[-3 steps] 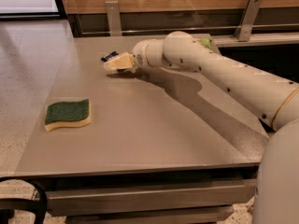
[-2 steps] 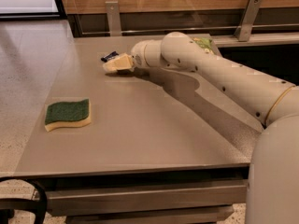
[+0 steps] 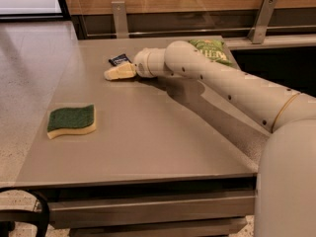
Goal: Pick rxbar blueberry
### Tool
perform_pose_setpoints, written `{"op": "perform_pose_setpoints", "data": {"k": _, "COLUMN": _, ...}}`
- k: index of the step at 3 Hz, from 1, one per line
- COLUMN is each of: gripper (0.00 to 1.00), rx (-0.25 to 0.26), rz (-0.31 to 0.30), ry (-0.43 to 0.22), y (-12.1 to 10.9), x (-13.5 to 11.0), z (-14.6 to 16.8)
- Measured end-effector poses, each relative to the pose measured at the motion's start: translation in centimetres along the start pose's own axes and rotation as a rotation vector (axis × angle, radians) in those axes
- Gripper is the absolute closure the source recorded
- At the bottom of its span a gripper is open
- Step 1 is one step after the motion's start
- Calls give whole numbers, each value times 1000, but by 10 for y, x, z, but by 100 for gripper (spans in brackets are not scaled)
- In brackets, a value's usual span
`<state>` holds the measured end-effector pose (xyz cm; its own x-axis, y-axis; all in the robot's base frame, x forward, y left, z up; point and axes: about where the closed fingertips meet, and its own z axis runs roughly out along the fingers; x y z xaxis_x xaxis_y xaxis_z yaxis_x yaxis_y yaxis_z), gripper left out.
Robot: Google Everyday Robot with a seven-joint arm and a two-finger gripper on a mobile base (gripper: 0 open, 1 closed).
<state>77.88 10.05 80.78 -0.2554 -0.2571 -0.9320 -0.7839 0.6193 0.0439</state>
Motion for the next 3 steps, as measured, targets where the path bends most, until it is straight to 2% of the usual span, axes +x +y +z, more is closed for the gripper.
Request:
{"op": "perform_pose_setpoints", "data": {"k": 1, "gripper": 13, "rx": -4, "rz": 2, "ry": 1, "y": 2, "x": 1, "z": 2}}
{"op": "perform_pose_setpoints", "data": {"k": 3, "gripper": 61, "rx": -4, "rz": 2, "ry": 1, "y": 3, "x": -3, "z": 1}}
